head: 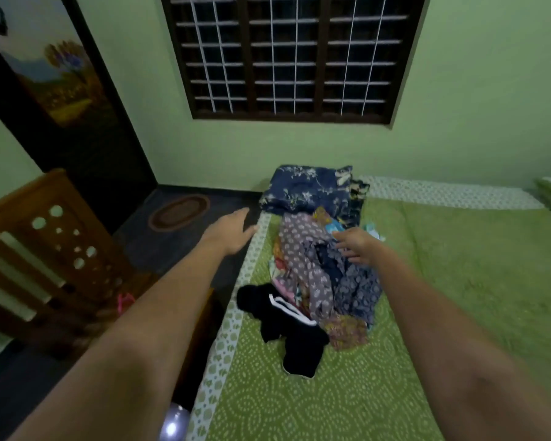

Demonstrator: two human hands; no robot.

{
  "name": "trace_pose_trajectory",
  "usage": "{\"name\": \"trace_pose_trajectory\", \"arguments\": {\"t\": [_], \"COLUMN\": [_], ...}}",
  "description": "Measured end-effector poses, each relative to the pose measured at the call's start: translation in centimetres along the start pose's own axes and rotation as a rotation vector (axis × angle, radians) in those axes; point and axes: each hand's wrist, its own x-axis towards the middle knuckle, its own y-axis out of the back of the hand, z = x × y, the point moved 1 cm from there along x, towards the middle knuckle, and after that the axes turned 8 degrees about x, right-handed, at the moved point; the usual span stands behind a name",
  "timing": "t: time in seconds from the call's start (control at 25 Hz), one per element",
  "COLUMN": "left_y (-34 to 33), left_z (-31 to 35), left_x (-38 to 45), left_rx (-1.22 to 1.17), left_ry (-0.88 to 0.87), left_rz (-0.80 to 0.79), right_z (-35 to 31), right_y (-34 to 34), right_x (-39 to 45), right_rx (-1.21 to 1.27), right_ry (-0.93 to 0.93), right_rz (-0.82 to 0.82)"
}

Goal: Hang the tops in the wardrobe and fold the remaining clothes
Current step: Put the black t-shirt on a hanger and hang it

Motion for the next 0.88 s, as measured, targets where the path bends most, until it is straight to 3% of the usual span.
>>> {"name": "trace_pose_trajectory", "arguments": {"t": [0.12,0.32,0.68,0.8,0.88], "left_y": [-8.2,-19.3,-38.8,-42.1,-42.3], "left_z": [-1.3,-2.0,-4.6,-4.9,-4.5], "left_x": [2.8,7.7,14.6,15.8,15.9], "left_rx": [0.374,0.364,0.328,0.352,0.473], "left_ry": [-0.152,-0.224,-0.302,-0.319,-0.354], "left_rz": [-0.258,-0.494,-0.697,-0.745,-0.669], "right_z": [5.8,14.9,26.8,28.6,29.3], "right_y": [-2.2,-5.3,-14.1,-15.6,-15.9], "right_x": [4.8,11.8,23.7,26.3,26.3], "right_rx": [-0.142,-0.416,-0.661,-0.739,-0.808], "right_ry": [-0.163,-0.275,-0.215,-0.175,-0.169], "right_rz": [-0.043,-0.08,-0.242,-0.307,-0.386]}}
